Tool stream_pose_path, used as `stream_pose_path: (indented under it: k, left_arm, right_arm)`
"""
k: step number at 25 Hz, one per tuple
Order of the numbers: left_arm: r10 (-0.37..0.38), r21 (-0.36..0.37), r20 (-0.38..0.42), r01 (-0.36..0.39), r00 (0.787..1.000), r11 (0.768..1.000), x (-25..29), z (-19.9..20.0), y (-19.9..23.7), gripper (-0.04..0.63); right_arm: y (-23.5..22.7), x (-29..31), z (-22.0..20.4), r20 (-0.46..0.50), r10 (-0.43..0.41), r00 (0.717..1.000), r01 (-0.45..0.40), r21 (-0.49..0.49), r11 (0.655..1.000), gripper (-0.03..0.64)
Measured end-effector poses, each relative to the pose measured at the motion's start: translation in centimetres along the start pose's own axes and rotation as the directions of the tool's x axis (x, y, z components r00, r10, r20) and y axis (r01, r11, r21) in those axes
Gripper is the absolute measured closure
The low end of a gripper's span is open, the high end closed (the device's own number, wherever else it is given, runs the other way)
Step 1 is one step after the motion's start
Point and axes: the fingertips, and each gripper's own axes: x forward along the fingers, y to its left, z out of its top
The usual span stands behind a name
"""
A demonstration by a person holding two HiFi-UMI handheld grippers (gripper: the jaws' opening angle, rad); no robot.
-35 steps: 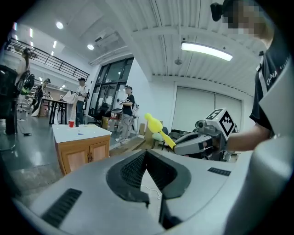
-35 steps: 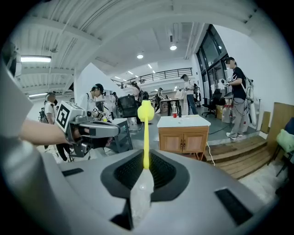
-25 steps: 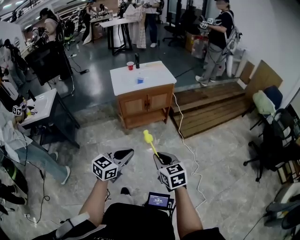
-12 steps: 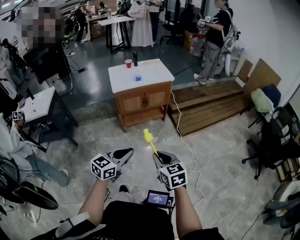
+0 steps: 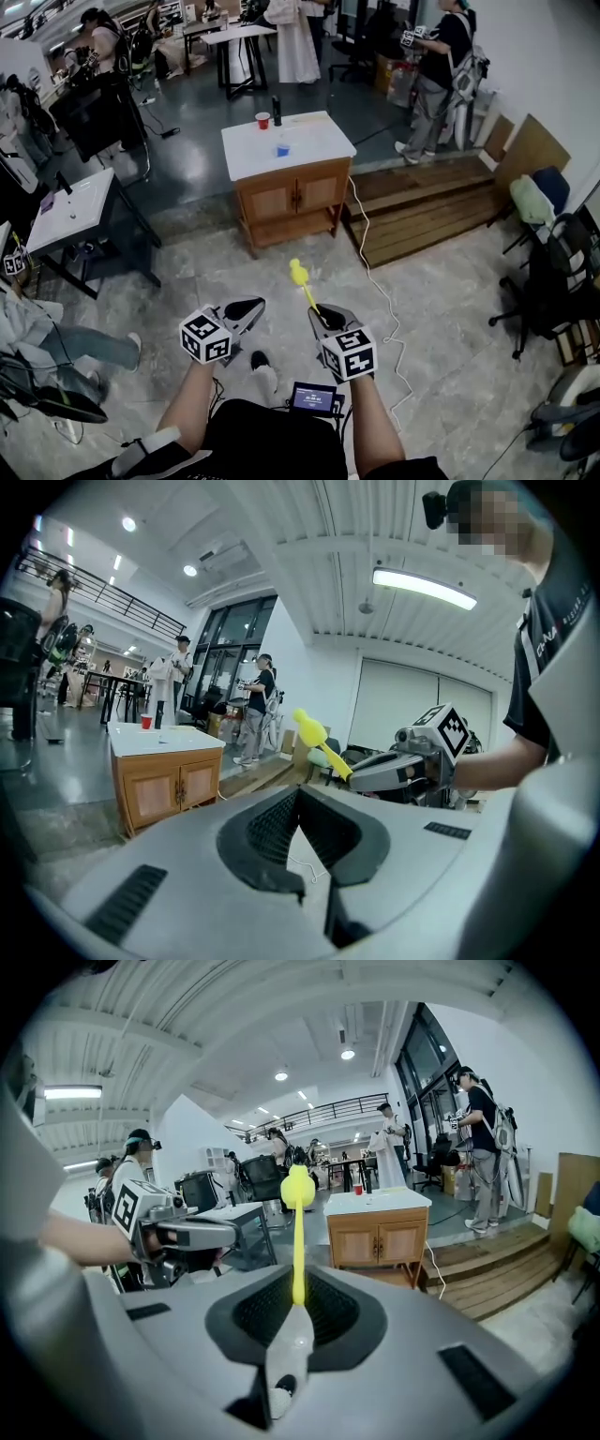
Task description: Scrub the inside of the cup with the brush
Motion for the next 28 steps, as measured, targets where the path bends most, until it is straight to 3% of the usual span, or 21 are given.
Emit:
stream_pose_path:
  k: [13,28]
  left_arm:
    - [-0.037,-0.017,-0.047,0.036,0.998,0.999,3.8,-0.1,7.4,0.592]
    - [-0.109,0.0,-0.036,0.109,0.993,0.994,8.7,4.4,19.8,0.592]
  right_arm:
    - [-4.5,4.8,2.0,-0.035,-0.043,0.998,0.044,0.009,0.999,0.575]
    - [-9.2,15.9,9.3,-0.05,-0.088,0.995,0.087,-0.029,0.996,0.575]
